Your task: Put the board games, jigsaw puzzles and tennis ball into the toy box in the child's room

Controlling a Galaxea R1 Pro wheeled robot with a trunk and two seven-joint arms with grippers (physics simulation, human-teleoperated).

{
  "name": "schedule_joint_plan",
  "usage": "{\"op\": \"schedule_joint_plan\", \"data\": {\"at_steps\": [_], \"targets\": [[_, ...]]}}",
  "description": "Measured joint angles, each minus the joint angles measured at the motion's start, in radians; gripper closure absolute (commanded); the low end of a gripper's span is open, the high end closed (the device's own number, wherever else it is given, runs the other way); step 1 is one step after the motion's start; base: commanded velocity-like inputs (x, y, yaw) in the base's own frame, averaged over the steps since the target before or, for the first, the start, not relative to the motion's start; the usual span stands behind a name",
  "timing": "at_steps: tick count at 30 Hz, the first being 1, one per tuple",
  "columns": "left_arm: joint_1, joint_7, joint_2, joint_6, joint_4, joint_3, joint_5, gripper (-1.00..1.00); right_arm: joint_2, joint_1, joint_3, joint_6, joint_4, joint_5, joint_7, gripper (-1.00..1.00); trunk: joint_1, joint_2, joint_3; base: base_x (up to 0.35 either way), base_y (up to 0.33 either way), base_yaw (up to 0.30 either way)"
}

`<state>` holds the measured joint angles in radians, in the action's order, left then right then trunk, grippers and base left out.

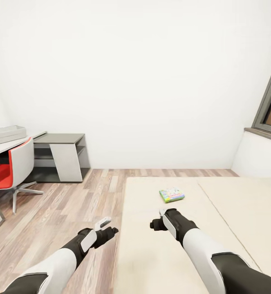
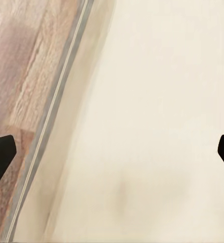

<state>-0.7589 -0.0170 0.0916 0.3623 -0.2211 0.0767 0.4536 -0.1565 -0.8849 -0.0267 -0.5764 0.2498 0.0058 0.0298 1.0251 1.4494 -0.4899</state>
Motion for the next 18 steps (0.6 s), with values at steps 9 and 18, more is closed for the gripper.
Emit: {"op": "schedule_joint_plan", "data": {"at_steps": [9, 18], "targets": [[0.0, 0.0, 0.0, 0.0, 0.0, 0.0, 0.0, -1.0, 0.0, 0.0, 0.0, -0.001, 0.0, 0.0, 0.0, -1.0, 0.0, 0.0, 0.0, 0.0, -0.273, 0.0], [0.0, 0.0, 0.0, 0.0, 0.0, 0.0, -0.001, -1.0, 0.0, 0.0, 0.0, 0.0, 0.0, 0.0, 0.0, -1.0, 0.0, 0.0, 0.0, 0.0, -0.273, 0.0]]}}
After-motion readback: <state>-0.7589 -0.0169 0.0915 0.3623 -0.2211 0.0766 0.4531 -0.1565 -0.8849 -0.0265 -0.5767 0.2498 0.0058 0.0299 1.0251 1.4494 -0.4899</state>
